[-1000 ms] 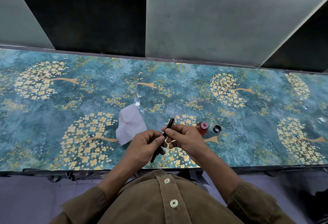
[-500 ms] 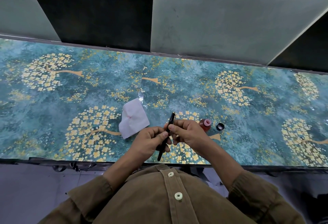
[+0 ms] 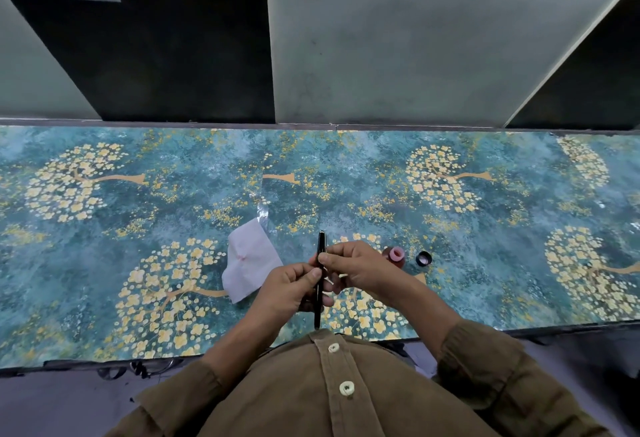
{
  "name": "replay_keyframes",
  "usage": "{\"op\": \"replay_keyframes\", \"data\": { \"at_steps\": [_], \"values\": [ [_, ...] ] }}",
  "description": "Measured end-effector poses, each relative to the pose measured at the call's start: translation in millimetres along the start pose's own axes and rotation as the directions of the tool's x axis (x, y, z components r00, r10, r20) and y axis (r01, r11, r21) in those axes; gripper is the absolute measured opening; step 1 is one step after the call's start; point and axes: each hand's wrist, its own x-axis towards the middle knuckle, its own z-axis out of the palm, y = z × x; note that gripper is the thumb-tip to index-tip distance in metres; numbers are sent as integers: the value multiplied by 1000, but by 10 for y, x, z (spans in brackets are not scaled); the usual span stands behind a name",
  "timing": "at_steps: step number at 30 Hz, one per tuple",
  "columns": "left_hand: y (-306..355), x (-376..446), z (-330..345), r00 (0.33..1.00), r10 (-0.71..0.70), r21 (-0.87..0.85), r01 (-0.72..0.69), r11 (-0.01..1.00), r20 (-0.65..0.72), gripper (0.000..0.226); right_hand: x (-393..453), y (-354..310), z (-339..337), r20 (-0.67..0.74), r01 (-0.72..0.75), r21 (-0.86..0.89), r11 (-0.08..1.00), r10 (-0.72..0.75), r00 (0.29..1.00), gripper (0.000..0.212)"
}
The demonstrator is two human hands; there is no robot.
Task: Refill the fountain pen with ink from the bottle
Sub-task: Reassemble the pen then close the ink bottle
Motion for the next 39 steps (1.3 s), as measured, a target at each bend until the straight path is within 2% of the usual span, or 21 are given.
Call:
{"op": "replay_keyframes", "data": {
  "at_steps": [4, 6, 8, 10, 13, 15, 18, 21, 28, 35, 39],
  "values": [
    [-44, 249, 17, 978, -124, 47, 134, 990, -166, 21, 111, 88, 30, -204, -99, -53, 994, 86, 975, 15],
    [-126, 455, -22, 951, -135, 124, 175, 977, -278, 24, 106, 127, 15, -246, -143, -75, 987, 120, 962, 20],
    [-162, 658, -70, 927, -63, 311, 187, 932, -369, 31, 55, 145, -29, -241, -162, -104, 981, 134, 961, 28],
    [-134, 835, -83, 903, 25, 492, 211, 845, -430, 36, -18, 156, -53, -218, -159, -131, 979, 128, 968, 26],
    [-34, 1045, -66, 880, 97, 608, 237, 758, -464, 31, -116, 210, -39, -169, -163, -154, 975, 137, 976, 20],
    [11, 1147, -19, 867, 133, 651, 251, 716, -481, 29, -168, 256, -41, -131, -177, -164, 970, 156, 979, 25],
    [14, 1226, 54, 864, 167, 689, 247, 681, -475, 27, -258, 299, -74, -115, -206, -158, 966, 189, 975, 29],
    [-44, 1273, 86, 861, 188, 701, 238, 672, -472, 30, -326, 376, -112, -138, -194, -79, 978, 182, 974, 29],
    [-121, 1168, 97, 864, 216, 702, 198, 685, -454, 31, -490, 644, -181, -219, -237, 114, 965, 257, 941, 16],
    [-342, 798, 320, 878, 216, 672, 148, 726, -426, 18, -749, 964, -311, -405, -200, 296, 934, 312, 859, 15],
    [-476, 684, 555, 941, 184, 623, 36, 782, -285, 14, -901, 1088, -472, -537, -163, 316, 935, 318, 781, 13]
  ]
}}
